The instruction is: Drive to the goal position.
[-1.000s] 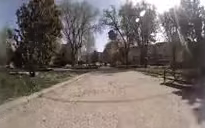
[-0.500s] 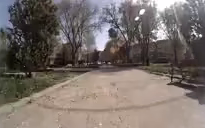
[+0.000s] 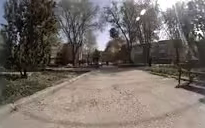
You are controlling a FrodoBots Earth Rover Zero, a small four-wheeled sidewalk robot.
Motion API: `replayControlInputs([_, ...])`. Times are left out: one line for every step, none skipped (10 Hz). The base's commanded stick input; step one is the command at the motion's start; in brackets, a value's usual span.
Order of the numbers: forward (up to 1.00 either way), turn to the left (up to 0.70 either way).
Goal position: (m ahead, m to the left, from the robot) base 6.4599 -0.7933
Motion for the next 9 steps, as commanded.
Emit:
replayControlInputs([0.7,0.0])
replayControlInputs([0.7,0.0])
replayControlInputs([0.7,0.0])
replayControlInputs([0.7,0.0])
replayControlInputs([0.7,0.0])
replayControlInputs([0.7,0.0])
replayControlInputs([0.7,0.0])
replayControlInputs([0.7,0.0])
replayControlInputs([0.7,0.0])
